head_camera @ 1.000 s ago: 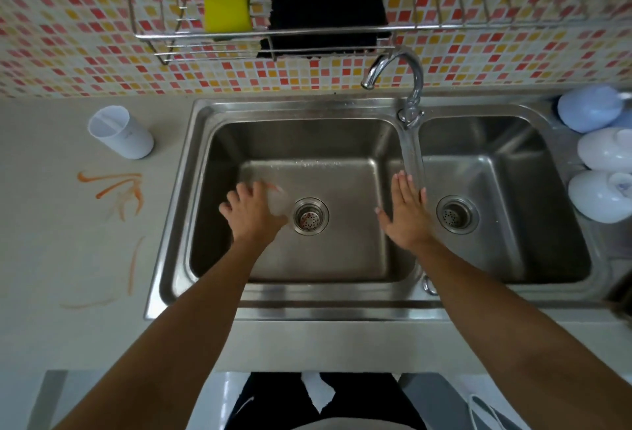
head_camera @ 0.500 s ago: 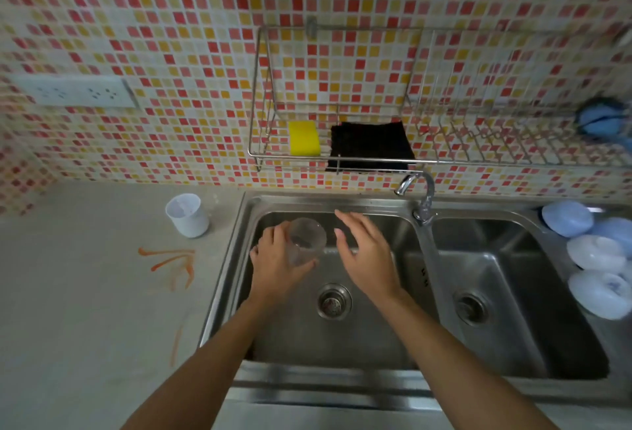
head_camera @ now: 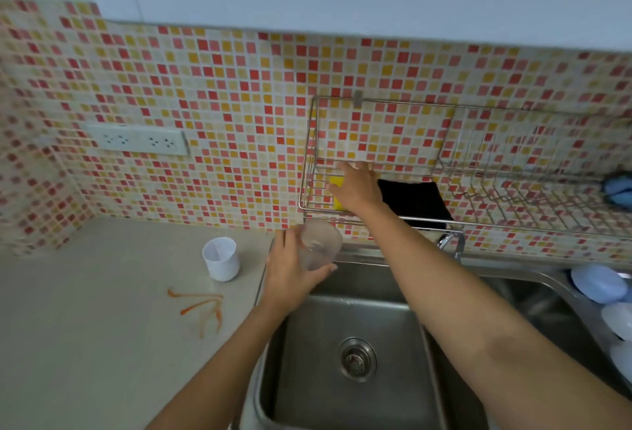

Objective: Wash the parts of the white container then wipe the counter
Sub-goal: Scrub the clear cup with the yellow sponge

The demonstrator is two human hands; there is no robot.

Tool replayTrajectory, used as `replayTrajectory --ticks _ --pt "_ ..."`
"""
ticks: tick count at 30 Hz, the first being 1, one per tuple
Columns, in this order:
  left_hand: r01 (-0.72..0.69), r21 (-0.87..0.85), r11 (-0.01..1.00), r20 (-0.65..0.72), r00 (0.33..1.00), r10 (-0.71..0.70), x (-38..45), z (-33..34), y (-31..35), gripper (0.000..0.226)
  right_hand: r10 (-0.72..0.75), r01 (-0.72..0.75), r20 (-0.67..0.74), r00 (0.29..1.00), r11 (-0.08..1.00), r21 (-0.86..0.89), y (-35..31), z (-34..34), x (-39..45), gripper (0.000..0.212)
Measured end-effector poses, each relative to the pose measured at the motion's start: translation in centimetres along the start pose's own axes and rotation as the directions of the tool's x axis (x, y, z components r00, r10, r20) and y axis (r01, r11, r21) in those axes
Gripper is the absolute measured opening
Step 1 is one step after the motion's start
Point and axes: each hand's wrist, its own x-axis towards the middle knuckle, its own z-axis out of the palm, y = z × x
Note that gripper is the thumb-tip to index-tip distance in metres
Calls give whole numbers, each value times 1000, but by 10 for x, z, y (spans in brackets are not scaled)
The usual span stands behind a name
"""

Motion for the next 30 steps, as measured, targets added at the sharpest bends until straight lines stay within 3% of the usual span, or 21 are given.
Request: replayTrajectory --ticks 3,6,9,15,17,21,30 --pt "-2 -9 1000 -5 1000 2 2 -3 -7 89 56 -54 49 997 998 -32 4 13 8 62" --pt "-8 -15 1000 -3 1000 8 2 -5 -16 88 25 -24 48 999 999 -23 4 15 7 48" --pt "-18 -12 1000 26 999 19 0 -3 -22 88 -24 27 -63 998 998 53 -1 7 -3 32" --pt "-82 -29 996 95 992 85 -4 7 -28 87 -148 246 -298 943 913 324 5 -16 -85 37" --pt "-104 -22 994 138 985 107 -5 12 -31 85 -154 247 -269 951 900 358 17 -12 -122 37" --pt "-149 -32 988 184 971 153 -6 19 -24 79 -177 207 -140 974 949 237 43 18 -162 39" --pt "-240 39 970 290 932 219 0 41 -19 82 -267 267 -9 964 963 38 57 27 -175 28"
